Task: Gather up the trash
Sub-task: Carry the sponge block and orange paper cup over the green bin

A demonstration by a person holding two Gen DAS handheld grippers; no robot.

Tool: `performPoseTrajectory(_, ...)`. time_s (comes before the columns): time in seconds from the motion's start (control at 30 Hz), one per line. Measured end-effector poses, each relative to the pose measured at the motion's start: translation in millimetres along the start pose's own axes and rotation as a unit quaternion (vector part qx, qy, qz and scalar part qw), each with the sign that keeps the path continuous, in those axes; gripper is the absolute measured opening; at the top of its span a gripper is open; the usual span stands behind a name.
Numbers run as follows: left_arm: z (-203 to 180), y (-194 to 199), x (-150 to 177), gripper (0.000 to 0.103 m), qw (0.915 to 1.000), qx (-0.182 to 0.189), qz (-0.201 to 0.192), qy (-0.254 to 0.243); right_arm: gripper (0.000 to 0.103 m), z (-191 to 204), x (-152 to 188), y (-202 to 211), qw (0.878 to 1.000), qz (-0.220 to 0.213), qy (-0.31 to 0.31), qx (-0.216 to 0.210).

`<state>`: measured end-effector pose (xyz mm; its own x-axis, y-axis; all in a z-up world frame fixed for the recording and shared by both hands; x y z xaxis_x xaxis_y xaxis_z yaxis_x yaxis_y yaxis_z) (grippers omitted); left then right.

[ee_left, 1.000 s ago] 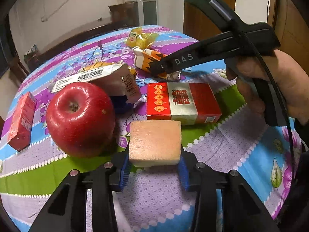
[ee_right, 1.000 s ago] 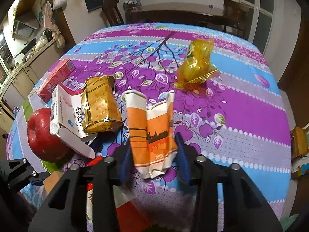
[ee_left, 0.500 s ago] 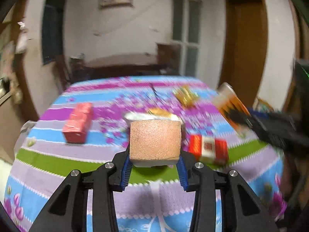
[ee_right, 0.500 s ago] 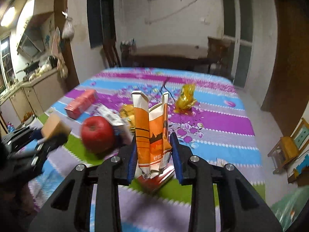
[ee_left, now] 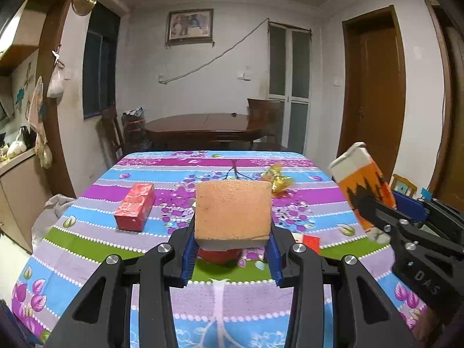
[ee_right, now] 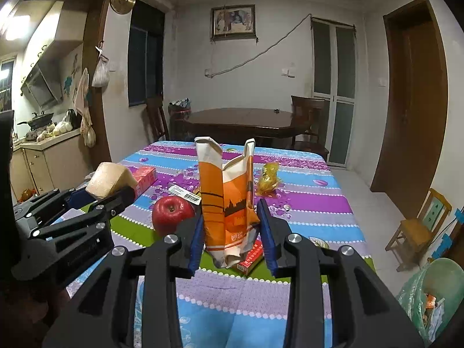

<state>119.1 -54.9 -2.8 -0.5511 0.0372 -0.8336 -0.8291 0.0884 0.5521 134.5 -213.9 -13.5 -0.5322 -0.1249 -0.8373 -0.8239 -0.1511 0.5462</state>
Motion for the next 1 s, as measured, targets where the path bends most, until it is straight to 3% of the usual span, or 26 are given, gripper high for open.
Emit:
performPoseTrajectory(0.47,-65.3,-1.7,-3.3,0.041,0.9985,0.048,0.012,-0.023,0.033,-51.2,10.1,28.4,0.998,0.006,-0.027,0.052)
performPoseTrajectory(0.8,-162.4,-9.6,-8.8,0.041,0.9904,0.119,0.016,-0.069,0.033,-130.2,29.1,61.8,0.990,0.021,-0.061,0.128)
performPoseTrajectory(1.0,-233.4,-14.5,-11.4,0.041,0.9795,0.174,0.023,-0.098,0.033,-175.5,48.3,83.5,0.980,0.035,-0.085,0.174)
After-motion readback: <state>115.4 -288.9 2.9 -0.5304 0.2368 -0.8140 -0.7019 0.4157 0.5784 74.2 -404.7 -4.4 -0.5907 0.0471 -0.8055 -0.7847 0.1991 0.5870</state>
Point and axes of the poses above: each gripper's, at about its wrist camera, not at the fingertips, and y roughly against the way its jaws point, z to its left, x to its underside, the point moved 5 cm from there along -y, roughly the way its jaws point, and after that the axes turned 10 degrees about z, right-handed, at the moved point
